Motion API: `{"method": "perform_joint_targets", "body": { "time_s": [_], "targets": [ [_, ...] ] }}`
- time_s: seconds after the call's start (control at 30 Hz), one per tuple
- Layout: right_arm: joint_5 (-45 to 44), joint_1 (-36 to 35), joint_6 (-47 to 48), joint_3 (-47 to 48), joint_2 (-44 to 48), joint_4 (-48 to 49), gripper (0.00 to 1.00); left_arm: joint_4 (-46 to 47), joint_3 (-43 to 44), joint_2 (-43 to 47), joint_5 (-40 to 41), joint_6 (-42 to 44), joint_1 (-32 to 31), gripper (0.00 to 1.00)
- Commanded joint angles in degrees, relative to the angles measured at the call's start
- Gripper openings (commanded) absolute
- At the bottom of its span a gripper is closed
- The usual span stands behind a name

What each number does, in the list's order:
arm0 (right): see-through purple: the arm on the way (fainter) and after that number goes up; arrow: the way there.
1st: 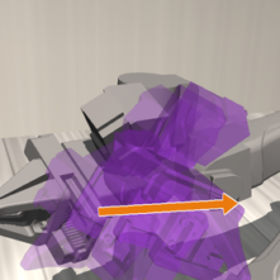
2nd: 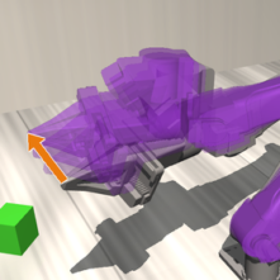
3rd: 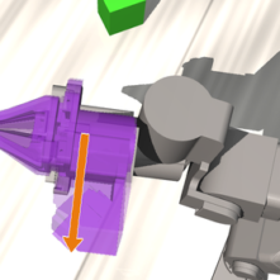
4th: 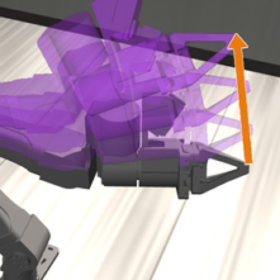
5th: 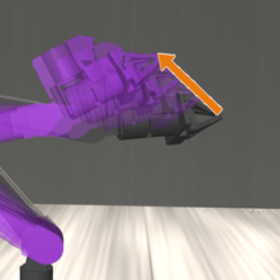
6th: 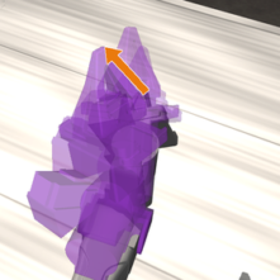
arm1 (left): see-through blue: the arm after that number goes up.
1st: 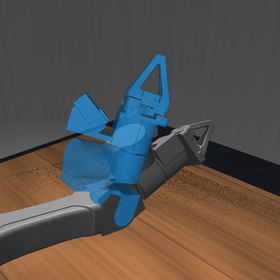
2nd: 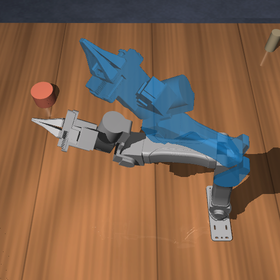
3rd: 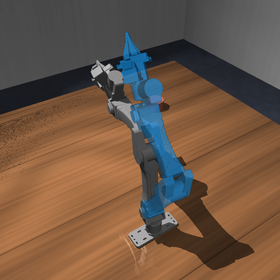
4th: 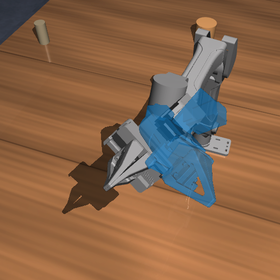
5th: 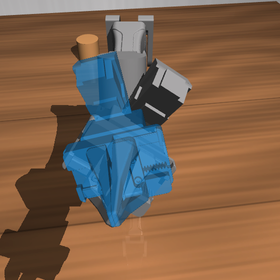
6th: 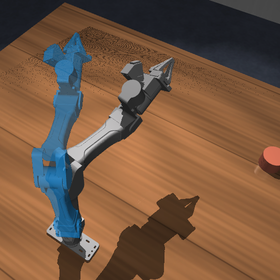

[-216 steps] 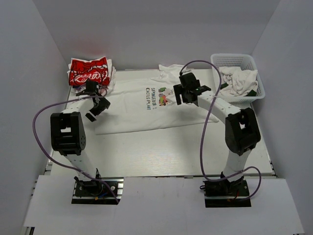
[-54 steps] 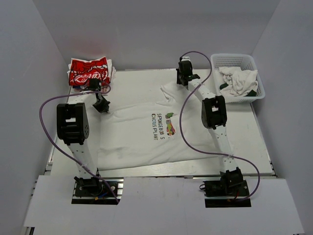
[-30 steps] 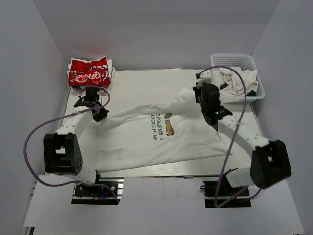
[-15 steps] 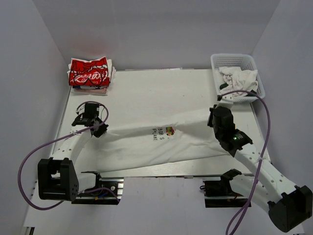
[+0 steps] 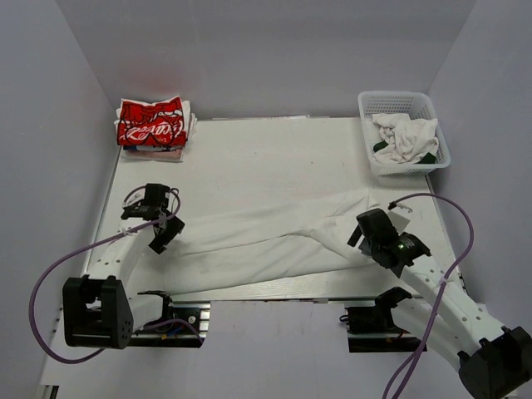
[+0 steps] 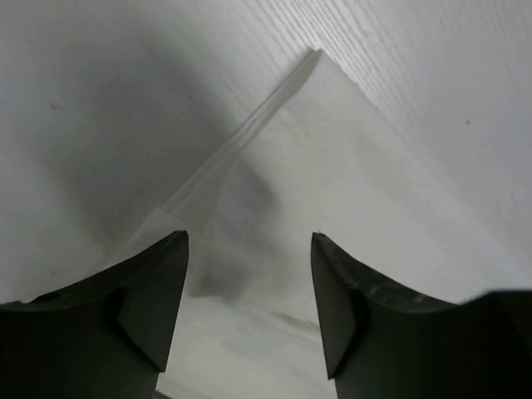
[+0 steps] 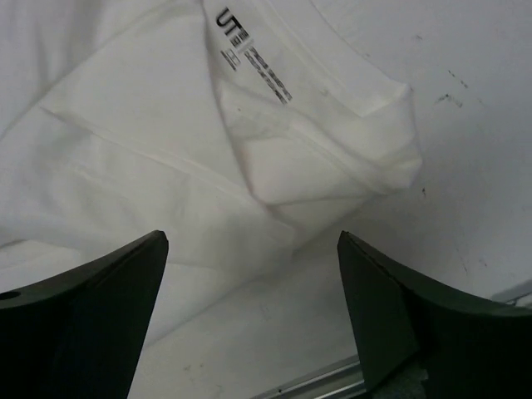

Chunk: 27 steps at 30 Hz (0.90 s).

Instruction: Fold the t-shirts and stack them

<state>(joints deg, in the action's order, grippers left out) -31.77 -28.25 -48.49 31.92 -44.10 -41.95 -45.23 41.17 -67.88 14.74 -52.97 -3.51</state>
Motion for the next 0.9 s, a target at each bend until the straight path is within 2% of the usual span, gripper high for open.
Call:
{"method": "perform_joint_targets", "body": {
  "time_s": [0.0, 0.03, 0.1, 0.13, 0.17, 0.27, 0.3, 0.33, 0.4, 0.43, 0.5, 0.53, 0.7, 0.73, 0.83, 0.87],
  "targets": [
    [0.75, 0.04, -4.86, 0.50, -2.99, -5.23, 0.91, -5.46, 1.28, 4.32, 3.18, -0.56, -0.01, 0.73],
    [-0.65, -0.05, -4.60, 1.12, -3.45, -5.85, 0.91, -6.70, 1.81, 5.03, 3.19, -0.56, 0.51, 0.81],
    [-1.71, 0.04, -4.68, 5.24, -4.94, -8.74, 0.91, -8.37, 3.21, 7.39, 3.19, -1.08, 0.52, 0.89],
    [-2.85, 0.04, -3.81, 6.21, -4.69, -8.85, 0.91, -8.99, 3.22, 8.28, 3.80, -1.08, 0.52, 0.98],
    [-3.03, 0.04, -2.07, 8.05, -4.42, -8.24, 0.91, -9.00, 4.00, 9.24, 3.80, -1.08, 0.52, 1.00],
    [-2.60, -0.05, 1.98, 10.44, -3.10, -2.21, 0.91, -5.05, 4.54, 11.36, 0.04, 1.97, 0.52, 1.00],
    [-2.25, 0.12, 5.39, 10.44, -2.93, -1.99, 0.91, -3.56, 4.54, 11.89, -2.33, 3.21, 0.52, 1.00],
    [0.45, -0.05, 6.55, 10.27, -3.27, 2.97, 0.91, -0.24, 4.54, 11.89, -6.61, 4.09, 0.52, 1.00],
    [3.97, 0.04, 9.71, 8.35, -2.66, 6.17, 0.91, 4.34, 2.87, 10.75, -12.94, 5.95, -0.01, 1.00],
    [6.34, -0.05, 10.25, 7.72, -3.88, 10.88, 0.91, 7.76, 2.34, 9.88, -14.55, 6.82, -0.01, 1.00],
    [8.03, -0.05, 10.00, 6.67, -5.64, 12.77, 0.91, 10.24, 1.81, 5.51, -18.85, 8.57, -0.01, 1.00],
    [8.56, -0.05, 9.73, 6.57, -9.91, 13.64, 0.91, 12.34, 1.29, 3.82, -19.74, 9.28, -0.62, 1.00],
    [7.60, 0.12, 9.99, 8.41, -23.56, 15.14, 0.91, 15.44, 0.58, -7.34, -21.60, 12.09, -5.45, 1.00],
    [7.60, 0.13, 10.17, 9.90, -26.97, 15.41, 0.91, 14.83, 0.58, -10.66, -20.90, 12.10, -6.33, 1.00],
    [8.99, 0.30, 10.61, 12.27, -34.55, 16.64, 0.91, 9.74, 0.58, -13.24, -15.63, 12.10, -9.05, 1.00],
    [9.44, 0.30, 10.61, 12.90, -40.57, 17.60, 0.91, 7.81, -0.03, -13.86, -14.06, 12.10, -9.06, 1.00]
  ]
}}
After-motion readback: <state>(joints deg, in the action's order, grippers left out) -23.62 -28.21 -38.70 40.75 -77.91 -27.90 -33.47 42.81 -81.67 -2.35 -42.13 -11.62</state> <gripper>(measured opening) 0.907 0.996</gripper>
